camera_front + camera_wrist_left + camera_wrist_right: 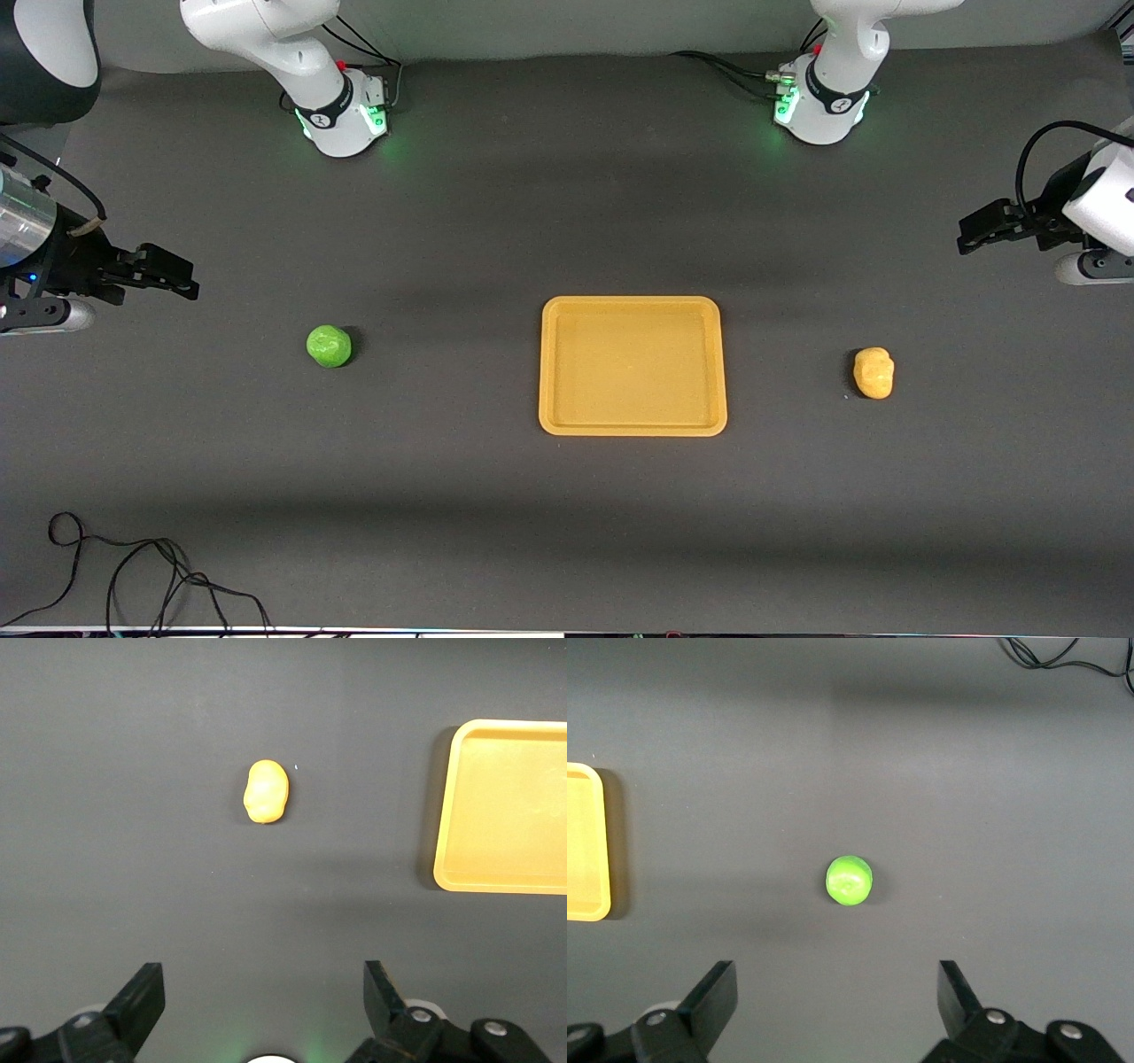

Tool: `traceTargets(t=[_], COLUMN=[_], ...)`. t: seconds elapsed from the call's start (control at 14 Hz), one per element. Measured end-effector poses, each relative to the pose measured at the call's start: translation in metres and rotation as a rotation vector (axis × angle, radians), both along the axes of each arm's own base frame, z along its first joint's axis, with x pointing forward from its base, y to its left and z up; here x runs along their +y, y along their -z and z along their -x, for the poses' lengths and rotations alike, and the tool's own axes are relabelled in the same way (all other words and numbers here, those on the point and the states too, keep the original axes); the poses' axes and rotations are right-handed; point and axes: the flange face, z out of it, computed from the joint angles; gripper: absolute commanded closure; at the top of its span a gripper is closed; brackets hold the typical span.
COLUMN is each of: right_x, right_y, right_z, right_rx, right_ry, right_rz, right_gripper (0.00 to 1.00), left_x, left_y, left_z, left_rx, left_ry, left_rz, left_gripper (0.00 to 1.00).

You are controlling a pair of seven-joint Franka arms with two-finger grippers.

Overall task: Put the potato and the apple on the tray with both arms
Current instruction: 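Move the left gripper toward the potato while the right gripper approaches the apple, then grasp the potato with the left gripper while the right gripper grasps the apple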

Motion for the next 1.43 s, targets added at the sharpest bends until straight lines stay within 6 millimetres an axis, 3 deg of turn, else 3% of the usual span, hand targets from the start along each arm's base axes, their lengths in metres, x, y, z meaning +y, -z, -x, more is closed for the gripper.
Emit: traceTargets(t=[0.5, 0.71, 0.86, 1.07, 1.29, 1.43], right_x=[-0.003, -0.003, -0.001, 0.004, 0.011, 0.008], right_y=[0.004, 0.006, 0.009, 0.03, 0.072, 0.114], right_z=[0.0, -0.001, -0.001, -0.002, -0.008, -0.009], right_rx=[0.008, 0.012, 0.018, 0.037, 0.014, -0.006], right_ry=[0.006, 0.007, 0.003, -0.007, -0.016, -0.011], right_rz=[0.001, 0.002, 0.003, 0.004, 0.005, 0.007], right_gripper=[0.0, 0.0, 0.06, 0.01, 0.0, 0.0], left_x=[0.008, 0.007, 0.007, 0.005, 0.002, -0.001], left_y=[0.004, 0.026, 0.077, 0.207, 0.311, 0.352], left_z=[-0.008, -0.026, -0.058, -0.105, -0.12, -0.119], left_rx=[-0.008, -0.033, -0.053, -0.022, 0.015, 0.034], left_ry=[-0.014, -0.013, -0.013, -0.007, 0.006, 0.024], left_rz=[0.001, 0.003, 0.007, 0.014, 0.016, 0.004], left_gripper=[0.0, 0.0, 0.0, 0.0, 0.0, 0.0])
